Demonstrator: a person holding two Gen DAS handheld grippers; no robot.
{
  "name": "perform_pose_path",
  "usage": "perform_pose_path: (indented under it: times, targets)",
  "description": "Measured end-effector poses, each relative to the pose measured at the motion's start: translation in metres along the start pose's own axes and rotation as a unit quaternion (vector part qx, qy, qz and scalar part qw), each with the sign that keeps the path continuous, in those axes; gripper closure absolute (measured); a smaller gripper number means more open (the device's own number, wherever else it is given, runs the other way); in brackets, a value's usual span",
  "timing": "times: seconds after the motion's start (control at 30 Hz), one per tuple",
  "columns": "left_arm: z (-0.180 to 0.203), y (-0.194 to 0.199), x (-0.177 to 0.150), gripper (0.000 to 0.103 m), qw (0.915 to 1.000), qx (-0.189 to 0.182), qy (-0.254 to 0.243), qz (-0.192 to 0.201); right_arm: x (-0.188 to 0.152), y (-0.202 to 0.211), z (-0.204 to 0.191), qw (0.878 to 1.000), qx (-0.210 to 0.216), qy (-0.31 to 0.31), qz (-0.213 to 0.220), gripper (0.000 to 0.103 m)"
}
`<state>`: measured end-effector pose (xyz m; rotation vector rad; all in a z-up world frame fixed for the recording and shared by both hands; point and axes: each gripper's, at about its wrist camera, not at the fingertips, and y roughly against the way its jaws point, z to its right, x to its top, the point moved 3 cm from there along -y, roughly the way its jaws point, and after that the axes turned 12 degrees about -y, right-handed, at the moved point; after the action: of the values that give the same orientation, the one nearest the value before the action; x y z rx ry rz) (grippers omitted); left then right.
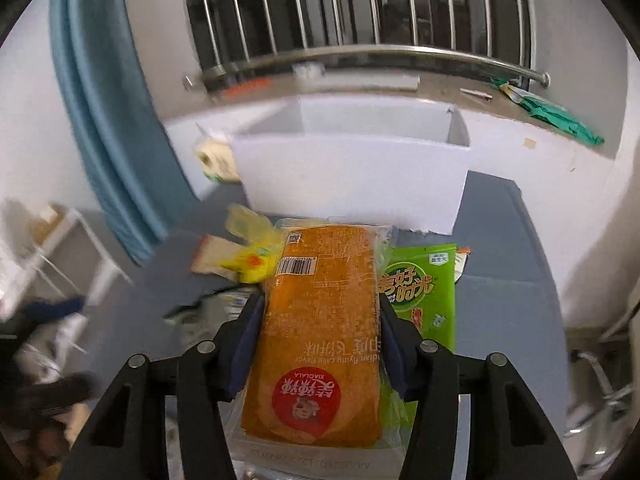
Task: Organize snacks
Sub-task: 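Grasp the orange bread bag with the right gripper, then place the orange bag in the box while the left gripper drops the foil pack in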
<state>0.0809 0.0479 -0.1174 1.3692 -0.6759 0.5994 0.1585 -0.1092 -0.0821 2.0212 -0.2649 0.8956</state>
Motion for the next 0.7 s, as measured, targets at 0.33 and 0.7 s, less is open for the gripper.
perform_pose_path:
  times: [0.33, 0.7]
  targets:
    - [-0.017, -0.075, 0.007, 0.000, 0.9963, -0.038, 0.039, -0.066, -0.014, 0.073, 0.018, 0.993, 0.089, -0.028, 0.072, 0.044]
    - [-0.010, -0.111, 0.011, 0.042, 0.9932, -0.078, 0.025, -0.082, -0.027, 0.091, 0.032, 0.992, 0.087, -0.037, 0.080, 0.044]
